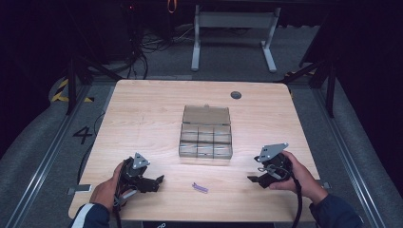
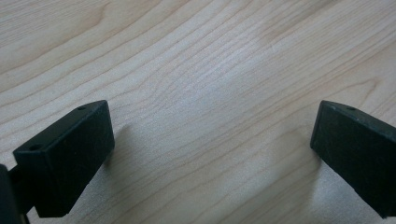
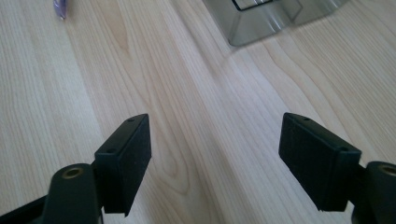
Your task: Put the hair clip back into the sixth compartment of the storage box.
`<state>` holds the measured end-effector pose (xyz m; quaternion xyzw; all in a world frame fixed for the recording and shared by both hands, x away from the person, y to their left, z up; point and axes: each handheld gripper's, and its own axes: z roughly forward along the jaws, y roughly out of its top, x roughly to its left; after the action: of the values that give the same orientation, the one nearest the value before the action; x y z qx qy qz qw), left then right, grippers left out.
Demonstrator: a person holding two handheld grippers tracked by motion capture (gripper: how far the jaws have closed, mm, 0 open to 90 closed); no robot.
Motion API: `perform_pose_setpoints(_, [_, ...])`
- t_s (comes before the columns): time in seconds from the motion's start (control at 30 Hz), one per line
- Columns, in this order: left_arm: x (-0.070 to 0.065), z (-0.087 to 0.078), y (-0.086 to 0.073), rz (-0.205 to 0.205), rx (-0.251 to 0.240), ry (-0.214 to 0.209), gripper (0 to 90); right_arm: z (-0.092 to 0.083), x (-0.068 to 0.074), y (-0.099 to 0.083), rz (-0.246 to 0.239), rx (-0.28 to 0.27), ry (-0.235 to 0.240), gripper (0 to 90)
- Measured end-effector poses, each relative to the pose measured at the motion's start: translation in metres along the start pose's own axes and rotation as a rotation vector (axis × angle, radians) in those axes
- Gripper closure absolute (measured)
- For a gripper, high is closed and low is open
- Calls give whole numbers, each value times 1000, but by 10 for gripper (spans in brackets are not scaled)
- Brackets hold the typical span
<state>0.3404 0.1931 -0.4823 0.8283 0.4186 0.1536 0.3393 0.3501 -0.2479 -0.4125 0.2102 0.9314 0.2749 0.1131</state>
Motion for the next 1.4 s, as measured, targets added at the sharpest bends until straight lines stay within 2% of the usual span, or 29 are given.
perform_pose_setpoints(0.2, [0,0,0,-4,1,-2,1,10,10,19,-36,9,10,262])
perform_pose_setpoints(0.53, [0,0,0,-4,1,-2,0,30,34,48,-121,39,80,300])
perform_pose_setpoints(0.83, [0,0,0,0,0,0,0,43,47,66,-158,51,119,342])
perform_pose_setpoints(0.93, [0,0,0,-4,1,-2,1,46,50,70,-181,58,140,376])
perform_pose_setpoints(1.03, [0,0,0,-4,1,-2,0,51,55,74,-187,62,129,424])
perform_pose_setpoints(1.4, [0,0,0,0,0,0,0,68,69,92,-237,84,169,531])
